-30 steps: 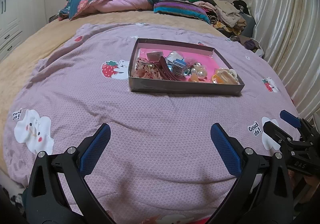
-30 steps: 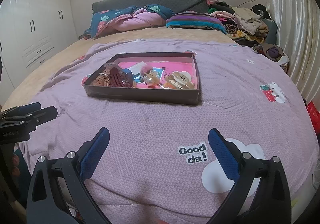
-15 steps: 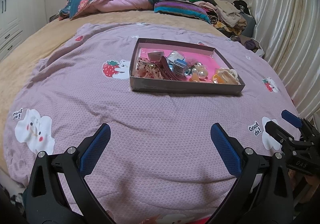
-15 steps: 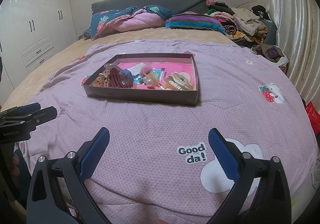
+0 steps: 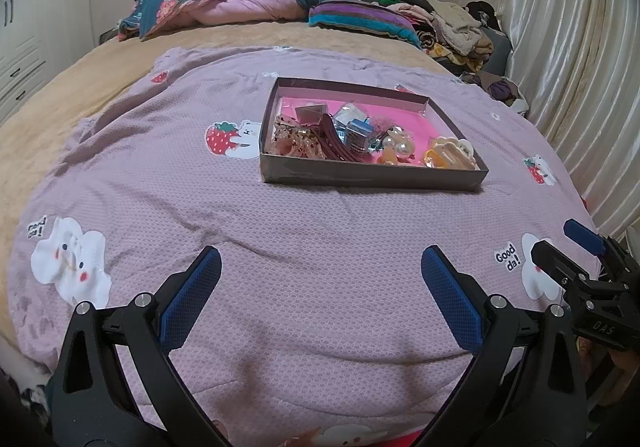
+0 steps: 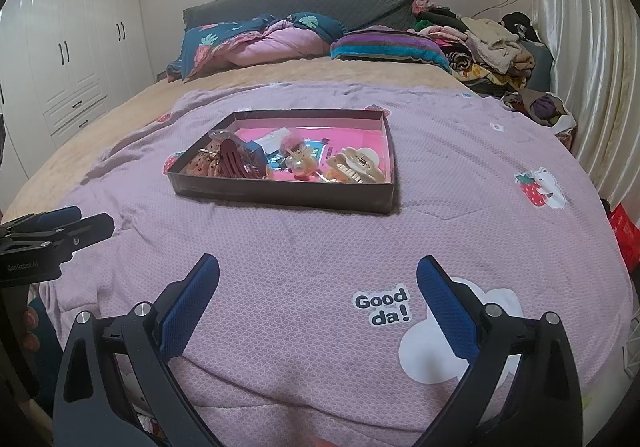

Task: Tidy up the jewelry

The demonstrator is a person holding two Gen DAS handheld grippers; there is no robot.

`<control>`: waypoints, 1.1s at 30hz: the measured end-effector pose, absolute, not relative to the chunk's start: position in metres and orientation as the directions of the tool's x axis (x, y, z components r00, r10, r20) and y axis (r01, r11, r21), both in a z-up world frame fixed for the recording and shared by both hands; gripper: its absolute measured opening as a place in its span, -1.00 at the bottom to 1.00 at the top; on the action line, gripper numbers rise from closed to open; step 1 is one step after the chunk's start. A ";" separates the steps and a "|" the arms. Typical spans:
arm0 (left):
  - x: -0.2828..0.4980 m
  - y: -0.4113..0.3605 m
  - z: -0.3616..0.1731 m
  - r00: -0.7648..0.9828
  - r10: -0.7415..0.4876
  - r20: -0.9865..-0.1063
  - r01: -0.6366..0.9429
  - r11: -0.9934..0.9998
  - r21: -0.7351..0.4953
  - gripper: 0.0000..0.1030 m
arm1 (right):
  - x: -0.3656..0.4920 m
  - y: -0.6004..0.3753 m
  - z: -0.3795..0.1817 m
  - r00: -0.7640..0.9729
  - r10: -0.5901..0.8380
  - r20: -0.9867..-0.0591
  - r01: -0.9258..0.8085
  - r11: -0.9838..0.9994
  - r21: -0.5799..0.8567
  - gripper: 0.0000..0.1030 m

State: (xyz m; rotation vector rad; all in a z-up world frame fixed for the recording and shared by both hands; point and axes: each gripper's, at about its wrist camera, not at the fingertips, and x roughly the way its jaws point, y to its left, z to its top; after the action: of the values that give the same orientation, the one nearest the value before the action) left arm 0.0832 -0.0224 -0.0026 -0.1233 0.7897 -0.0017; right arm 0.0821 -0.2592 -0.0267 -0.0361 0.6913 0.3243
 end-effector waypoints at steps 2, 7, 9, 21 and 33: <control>0.083 -0.022 -0.003 0.704 -0.046 -0.708 -0.046 0.993 -0.111 0.82 | 0.082 -0.260 -0.026 0.723 0.282 -0.630 -0.307 0.949 0.073 0.91; 0.082 -0.022 -0.003 0.705 -0.047 -0.708 -0.044 0.993 -0.111 0.82 | 0.081 -0.258 -0.022 0.725 0.280 -0.629 -0.309 0.949 0.066 0.91; 0.083 -0.022 -0.003 0.703 -0.050 -0.709 -0.045 0.992 -0.114 0.82 | 0.081 -0.258 -0.021 0.726 0.279 -0.629 -0.310 0.949 0.063 0.91; 0.080 -0.022 -0.003 0.696 -0.052 -0.716 -0.046 0.992 -0.117 0.82 | 0.081 -0.256 -0.021 0.728 0.277 -0.627 -0.310 0.949 0.060 0.91; 0.079 -0.023 -0.006 0.686 -0.047 -0.726 -0.049 0.993 -0.111 0.82 | 0.080 -0.254 -0.019 0.728 0.273 -0.628 -0.307 0.950 0.056 0.91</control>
State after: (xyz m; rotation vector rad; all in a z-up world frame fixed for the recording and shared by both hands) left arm 0.0788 -0.0227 -0.0057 -0.1255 0.8153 0.0012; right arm 0.0798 -0.2540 -0.0185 -0.0529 0.6839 0.3199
